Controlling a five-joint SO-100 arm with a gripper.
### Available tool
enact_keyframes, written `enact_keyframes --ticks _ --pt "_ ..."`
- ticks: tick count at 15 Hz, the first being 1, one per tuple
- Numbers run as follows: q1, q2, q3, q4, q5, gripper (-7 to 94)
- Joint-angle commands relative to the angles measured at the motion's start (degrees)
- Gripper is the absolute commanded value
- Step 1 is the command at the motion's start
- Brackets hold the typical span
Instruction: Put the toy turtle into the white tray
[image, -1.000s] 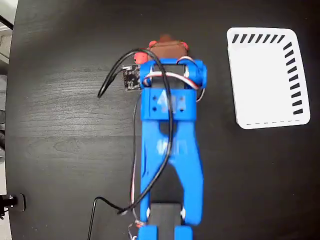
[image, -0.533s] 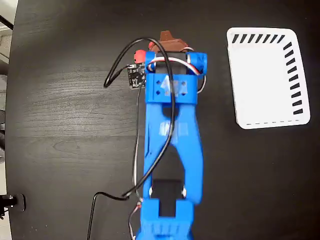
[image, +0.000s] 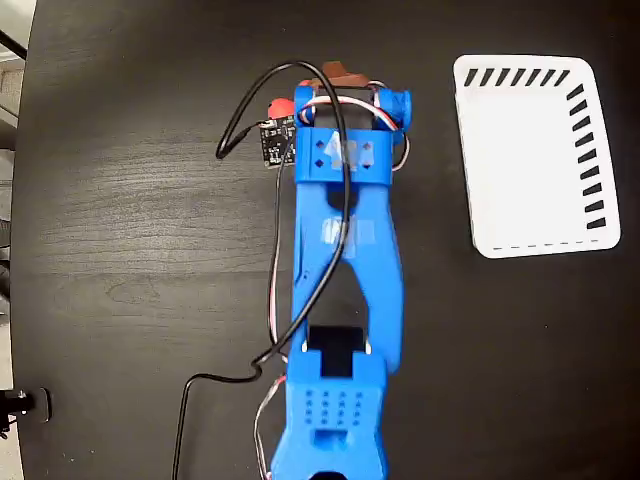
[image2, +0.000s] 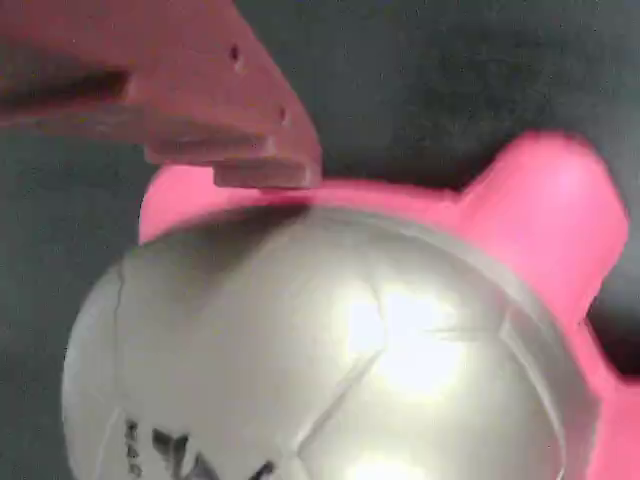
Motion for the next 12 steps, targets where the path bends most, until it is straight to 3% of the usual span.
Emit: enact_keyframes --ticks 1,4,8,12 --pt "0.1 -0.4 -9.7 4.6 -0.5 58" --pt "0.1 -4.0 -15.7 7.8 -0.8 54" --pt "0.1 -5.4 -18.2 9.0 -0.4 0" --pt "0.0 -5.2 -17.8 9.1 0.9 0"
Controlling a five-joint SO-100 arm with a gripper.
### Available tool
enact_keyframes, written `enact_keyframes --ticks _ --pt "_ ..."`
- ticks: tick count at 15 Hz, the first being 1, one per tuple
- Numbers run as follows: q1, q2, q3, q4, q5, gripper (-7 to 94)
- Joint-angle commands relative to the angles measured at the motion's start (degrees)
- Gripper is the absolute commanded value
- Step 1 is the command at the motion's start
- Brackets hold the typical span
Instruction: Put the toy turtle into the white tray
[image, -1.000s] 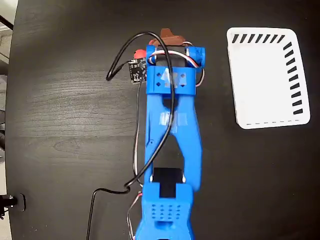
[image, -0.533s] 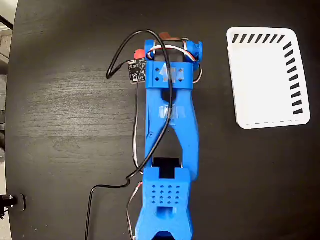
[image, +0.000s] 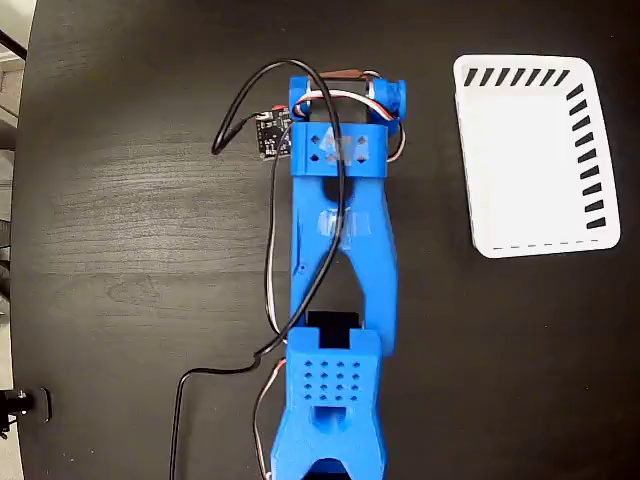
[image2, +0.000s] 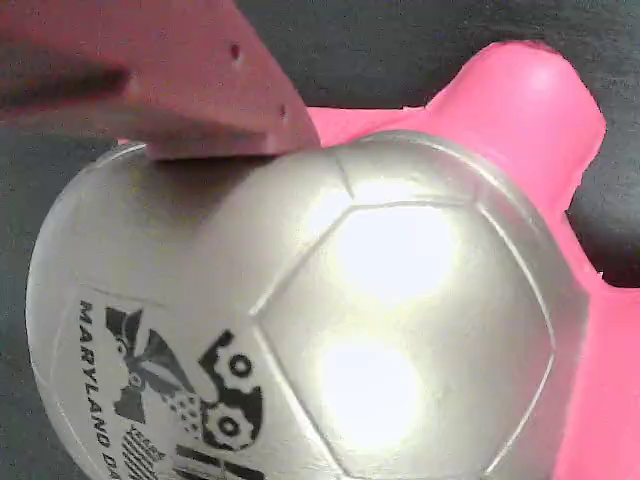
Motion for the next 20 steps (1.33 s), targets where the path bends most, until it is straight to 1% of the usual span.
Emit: enact_keyframes --ticks 1,4,7,11,13,16,20 --pt "0.4 4.0 -0.9 1.7 1.2 0" --pt "0.4 15.0 8.3 0.8 4.6 -1" --pt "2.0 30.5 20.9 0.2 5.1 -1" --pt "7.4 51.5 35.3 -1.1 5.4 -1" --pt "12.0 59.4 37.4 -0.8 5.2 -1" --pt "20.7 59.2 31.6 0.5 5.9 -1" --pt "27.8 47.6 21.0 0.2 7.6 -1"
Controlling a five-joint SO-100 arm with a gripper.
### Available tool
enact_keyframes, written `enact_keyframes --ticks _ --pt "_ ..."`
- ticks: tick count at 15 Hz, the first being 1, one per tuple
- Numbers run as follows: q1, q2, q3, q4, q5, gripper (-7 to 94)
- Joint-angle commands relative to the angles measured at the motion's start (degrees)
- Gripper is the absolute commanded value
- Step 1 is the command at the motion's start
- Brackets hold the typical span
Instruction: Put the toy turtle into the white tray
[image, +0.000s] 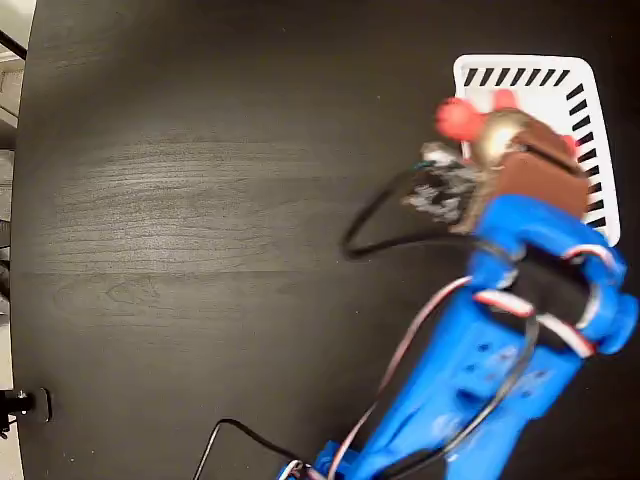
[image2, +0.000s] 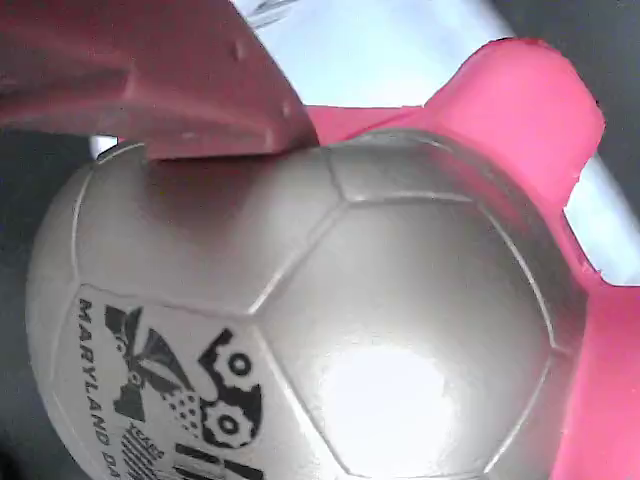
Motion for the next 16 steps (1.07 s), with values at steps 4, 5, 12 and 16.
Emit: enact_keyframes --ticks 4,5,12,16 --pt "4.3 -12.7 -13.6 -4.8 1.5 -1" --pt "4.4 -15.3 -14.7 -6.4 1.9 -1" --pt "4.7 -25.8 -20.0 -6.6 1.9 -1" --pt "4.8 -26.6 -19.4 -7.0 1.7 8"
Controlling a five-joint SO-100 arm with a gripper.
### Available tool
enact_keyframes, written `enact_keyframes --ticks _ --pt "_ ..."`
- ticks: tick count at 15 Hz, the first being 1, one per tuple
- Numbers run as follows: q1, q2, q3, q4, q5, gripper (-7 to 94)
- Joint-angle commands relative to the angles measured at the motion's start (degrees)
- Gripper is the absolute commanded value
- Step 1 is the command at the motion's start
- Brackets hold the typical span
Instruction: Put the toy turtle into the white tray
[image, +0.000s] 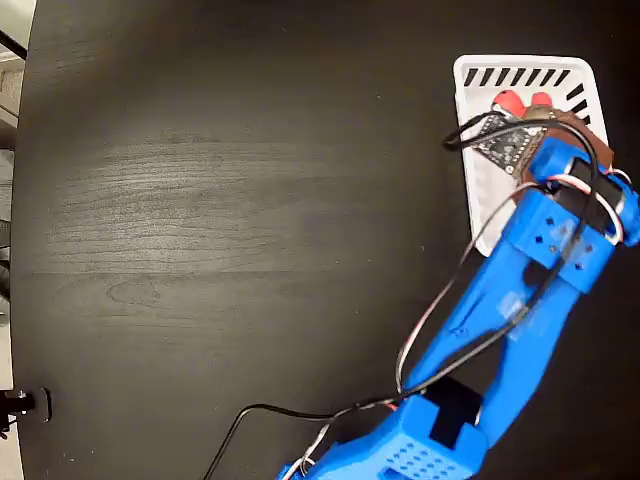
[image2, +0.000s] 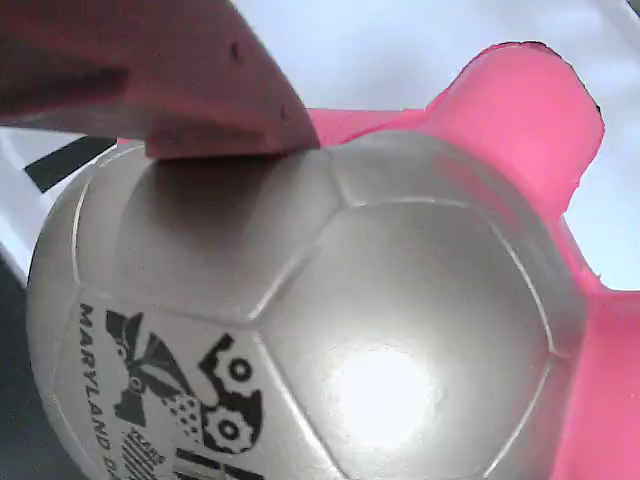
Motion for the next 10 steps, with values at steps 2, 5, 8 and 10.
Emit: enact_keyframes --ticks 2,5,8,10 --pt "0.5 3.2 -1.6 0.4 -1.0 31" --pt "0.7 3.2 0.4 0.9 -1.4 52" --pt "1.2 3.6 2.4 0.0 -2.1 52" --pt "1.8 3.6 2.4 -0.2 -2.4 52"
